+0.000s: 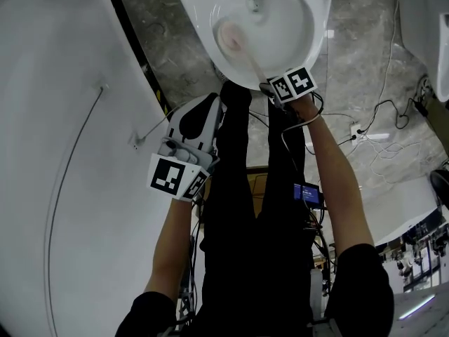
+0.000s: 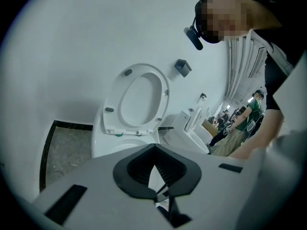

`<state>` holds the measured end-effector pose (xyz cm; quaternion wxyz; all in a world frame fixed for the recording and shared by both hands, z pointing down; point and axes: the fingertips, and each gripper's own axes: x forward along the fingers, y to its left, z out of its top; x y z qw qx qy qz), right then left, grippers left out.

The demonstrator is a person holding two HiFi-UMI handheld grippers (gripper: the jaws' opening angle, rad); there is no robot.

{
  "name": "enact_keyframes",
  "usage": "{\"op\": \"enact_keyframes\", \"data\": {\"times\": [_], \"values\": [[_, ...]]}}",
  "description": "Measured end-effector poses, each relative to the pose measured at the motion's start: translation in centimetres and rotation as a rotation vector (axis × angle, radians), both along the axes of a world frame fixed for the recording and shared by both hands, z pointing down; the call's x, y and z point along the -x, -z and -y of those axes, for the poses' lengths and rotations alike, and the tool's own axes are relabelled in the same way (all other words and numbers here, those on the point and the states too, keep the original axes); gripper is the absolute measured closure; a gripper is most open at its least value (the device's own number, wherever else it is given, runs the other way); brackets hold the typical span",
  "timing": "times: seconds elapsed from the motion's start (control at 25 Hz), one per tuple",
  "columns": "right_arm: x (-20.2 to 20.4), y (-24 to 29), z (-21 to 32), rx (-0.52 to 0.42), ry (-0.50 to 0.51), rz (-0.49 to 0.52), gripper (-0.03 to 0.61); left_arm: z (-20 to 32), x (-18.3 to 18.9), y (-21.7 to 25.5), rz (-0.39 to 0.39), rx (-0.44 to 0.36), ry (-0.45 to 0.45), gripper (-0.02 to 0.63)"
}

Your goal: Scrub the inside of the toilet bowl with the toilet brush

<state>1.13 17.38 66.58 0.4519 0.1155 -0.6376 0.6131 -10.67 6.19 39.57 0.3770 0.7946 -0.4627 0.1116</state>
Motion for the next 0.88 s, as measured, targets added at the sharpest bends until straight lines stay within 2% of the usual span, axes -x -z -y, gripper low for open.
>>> {"op": "enact_keyframes", "data": {"times": [0.32,0.76,0.88], "values": [[1.6,-1.1,1.7,-0.009,0.003,-0.041,0.477,0.2,0.5,-0.2,-0.002,0.004,-0.004,0.604],[3.0,-1.7,6.0,-0.03,-0.138,-0.084,0.477,-0.2,0.1,-0.2,-0.015,0.005,-0.008,0.604],[2.9,-1.8,6.9,-0.041,-0.142,-0.102,0.477,-0.3,0.0,-0.1,-0.014,0.005,-0.014,0.604]]}}
